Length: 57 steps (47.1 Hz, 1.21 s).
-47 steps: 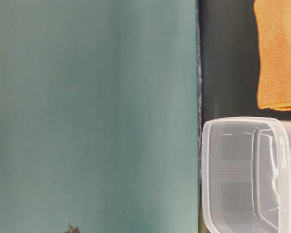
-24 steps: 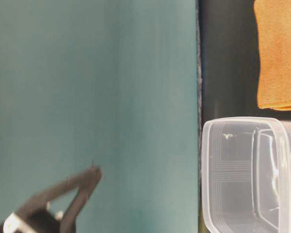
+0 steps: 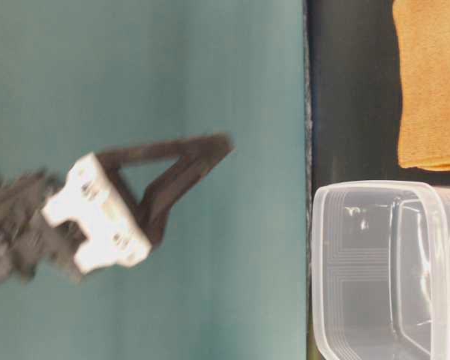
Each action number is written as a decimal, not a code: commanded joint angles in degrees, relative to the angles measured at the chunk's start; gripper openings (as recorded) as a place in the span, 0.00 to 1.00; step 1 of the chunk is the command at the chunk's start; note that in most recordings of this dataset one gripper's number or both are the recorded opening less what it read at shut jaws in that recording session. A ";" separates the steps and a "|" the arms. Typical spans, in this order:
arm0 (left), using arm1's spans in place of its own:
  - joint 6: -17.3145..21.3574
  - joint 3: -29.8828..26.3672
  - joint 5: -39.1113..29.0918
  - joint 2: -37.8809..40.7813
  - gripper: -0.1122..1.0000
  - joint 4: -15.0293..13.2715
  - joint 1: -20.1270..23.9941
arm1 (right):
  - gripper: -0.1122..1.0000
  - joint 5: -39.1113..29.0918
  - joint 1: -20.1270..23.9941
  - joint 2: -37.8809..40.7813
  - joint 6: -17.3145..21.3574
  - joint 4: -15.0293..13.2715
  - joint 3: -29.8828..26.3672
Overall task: Place the orange towel into the container with the left arm.
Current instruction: 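Move the left gripper over the orange towel and lower it, then close the left gripper on the orange towel's center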
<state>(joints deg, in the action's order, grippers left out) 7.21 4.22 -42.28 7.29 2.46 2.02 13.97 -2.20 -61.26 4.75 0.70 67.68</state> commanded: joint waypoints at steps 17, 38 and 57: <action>1.49 -14.15 0.26 18.28 0.90 0.18 -1.41 | 0.76 -4.04 4.13 -2.11 -0.18 0.09 -0.97; 0.97 -14.15 -0.35 26.19 0.90 0.18 -1.85 | 0.76 -4.22 4.13 -2.20 -0.26 0.09 -0.70; 0.62 -13.80 -0.44 26.98 0.77 0.18 -2.55 | 0.76 -4.22 4.13 -3.52 -0.09 0.09 -0.70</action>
<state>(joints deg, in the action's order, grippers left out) 7.65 -9.58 -42.71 34.37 2.46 0.09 9.49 1.76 -64.78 4.57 0.62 67.68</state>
